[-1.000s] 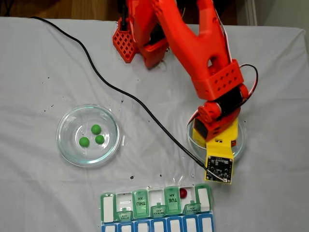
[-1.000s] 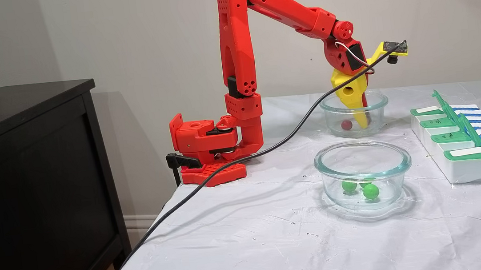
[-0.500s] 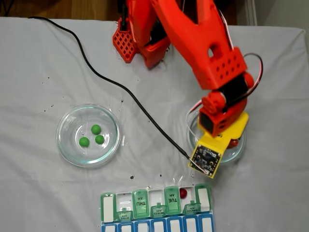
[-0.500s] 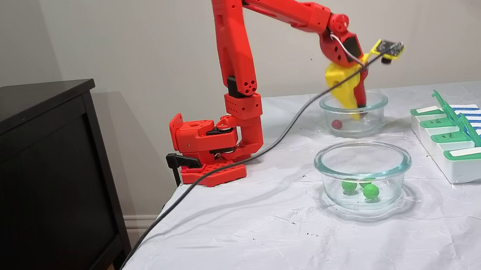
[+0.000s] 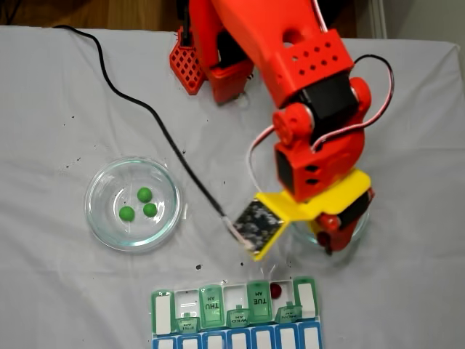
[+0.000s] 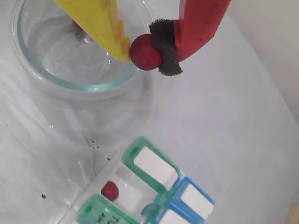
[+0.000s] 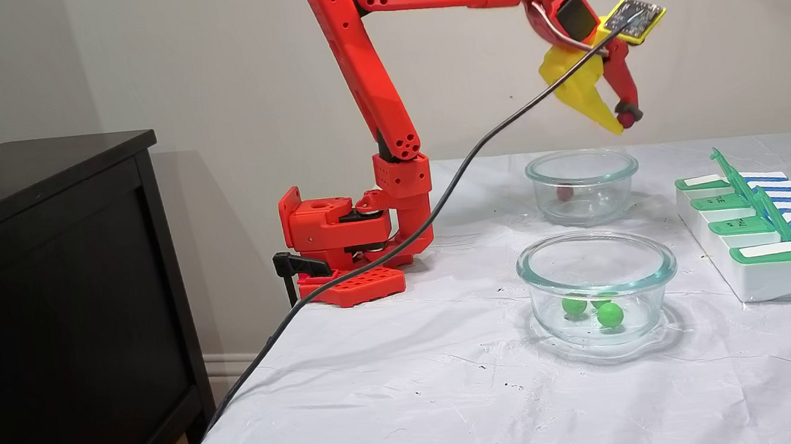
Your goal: Sort medicines into box.
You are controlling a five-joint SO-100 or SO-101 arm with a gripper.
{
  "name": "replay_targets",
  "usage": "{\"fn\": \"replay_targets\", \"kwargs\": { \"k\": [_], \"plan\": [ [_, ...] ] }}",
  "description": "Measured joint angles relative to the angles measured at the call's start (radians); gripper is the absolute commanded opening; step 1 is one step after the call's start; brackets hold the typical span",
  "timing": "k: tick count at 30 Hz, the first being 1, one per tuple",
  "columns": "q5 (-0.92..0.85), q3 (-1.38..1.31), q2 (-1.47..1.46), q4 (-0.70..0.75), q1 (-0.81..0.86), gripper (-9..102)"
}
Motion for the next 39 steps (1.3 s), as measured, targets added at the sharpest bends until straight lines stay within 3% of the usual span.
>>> {"fn": "replay_targets", "kwargs": {
  "k": [9,20,31,39],
  "plan": [
    [0.081,-0.143,-0.318,-0.06,0.13,0],
    [0.115,-0.233,-0.462,-0.143,0.221,0],
    [0.092,-0.362,-0.512,0.064,0.249,0],
    [0.049,-0.322,-0.486,0.1,0.21,0]
  ]
}}
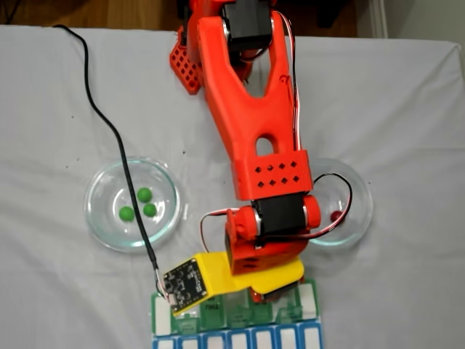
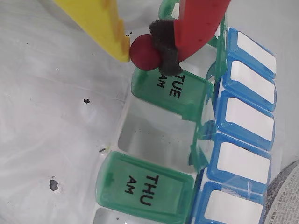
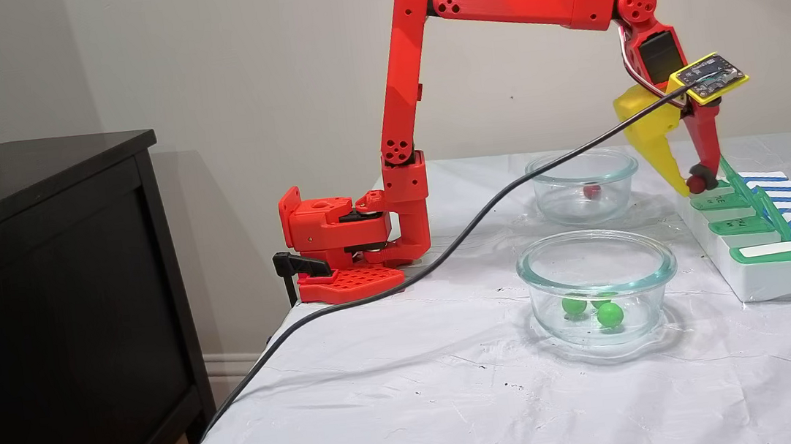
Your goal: Sort medicines into box.
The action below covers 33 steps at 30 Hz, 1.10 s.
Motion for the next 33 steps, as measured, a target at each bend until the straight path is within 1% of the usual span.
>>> {"fn": "replay_targets", "kwargs": {
  "k": [5,11,16,22,26,27,28,30,32,33],
  "plan": [
    [0.02,0.0,0.0,-0.002,0.003,0],
    [0.035,0.0,-0.04,-0.083,0.034,0],
    [0.063,-0.107,-0.123,-0.021,0.064,0],
    [0.098,-0.175,-0.153,0.032,0.074,0],
    [0.123,-0.192,-0.163,0.025,0.074,0],
    [0.127,-0.192,-0.164,0.017,0.074,0],
    [0.129,-0.192,-0.166,0.005,0.074,5],
    [0.126,-0.192,-0.167,-0.005,0.074,6],
    [0.109,-0.192,-0.167,-0.012,0.074,14],
    [0.104,-0.192,-0.167,-0.015,0.074,16]
  ]
}}
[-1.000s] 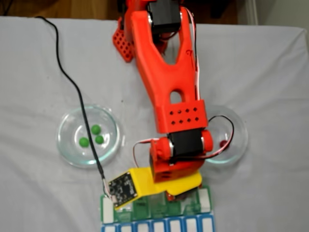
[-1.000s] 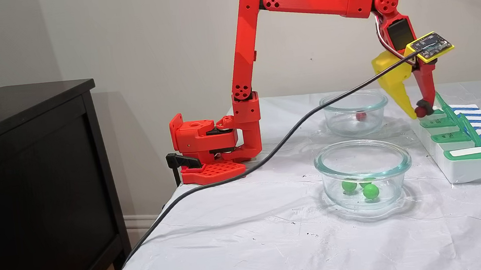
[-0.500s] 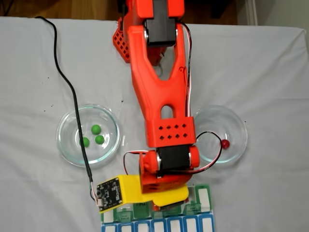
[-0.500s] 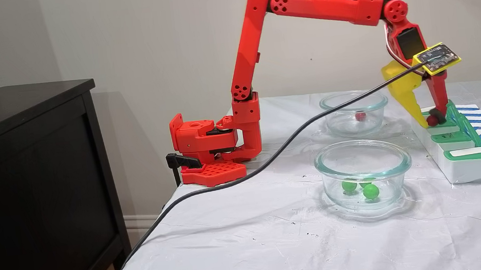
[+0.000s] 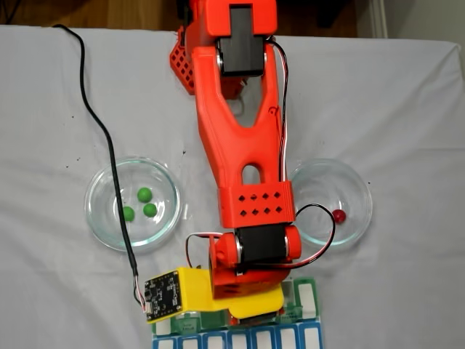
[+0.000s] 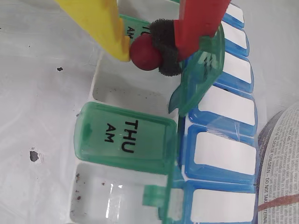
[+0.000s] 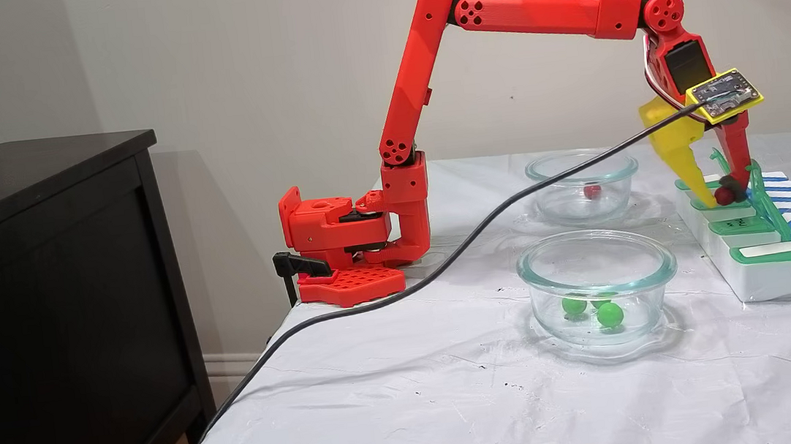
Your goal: Sort medicines into box.
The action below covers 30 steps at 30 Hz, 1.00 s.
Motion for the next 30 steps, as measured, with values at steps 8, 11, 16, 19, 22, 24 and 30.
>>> {"fn": "replay_targets", "kwargs": {
  "k": [8,11,16,19,22,24,30],
  "plan": [
    [-0.014,0.0,0.0,0.0,0.002,21],
    [-0.014,0.0,0.0,0.0,0.005,11],
    [-0.055,0.054,0.038,0.008,-0.021,0],
    [-0.103,0.127,0.121,0.014,-0.066,0],
    [-0.156,0.15,0.207,0.071,-0.13,0],
    [-0.176,0.173,0.272,0.106,-0.186,0],
    [-0.204,0.348,0.417,0.084,-0.337,0]
  ]
}}
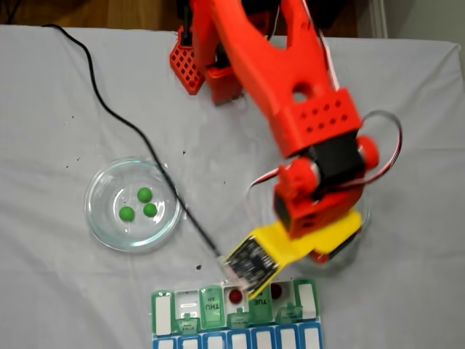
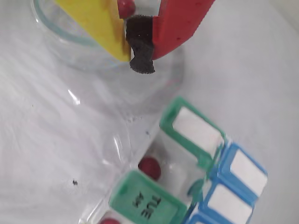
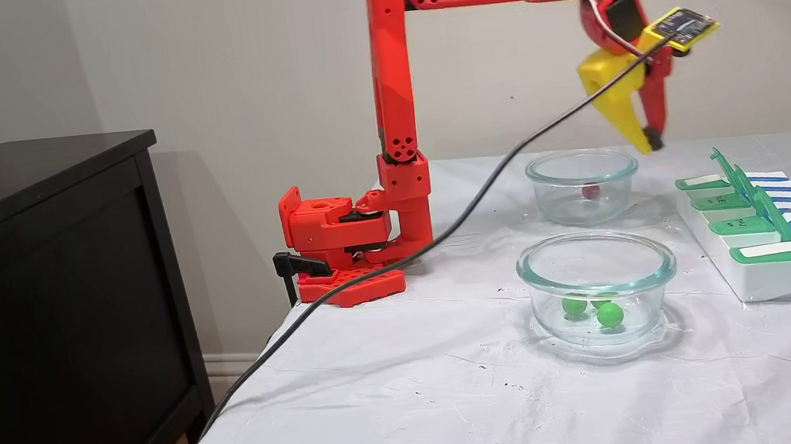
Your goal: Sort medicines into box.
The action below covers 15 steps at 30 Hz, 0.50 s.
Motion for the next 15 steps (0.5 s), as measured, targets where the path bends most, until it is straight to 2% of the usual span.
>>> {"fn": "replay_targets", "kwargs": {
  "k": [2,4,7,15],
  "plan": [
    [0.003,0.037,0.009,0.012,-0.052,1],
    [0.014,0.058,0.009,0.037,-0.097,14],
    [0.041,0.081,0.008,0.041,-0.132,23],
    [0.178,0.089,-0.052,0.058,-0.146,27]
  ]
}}
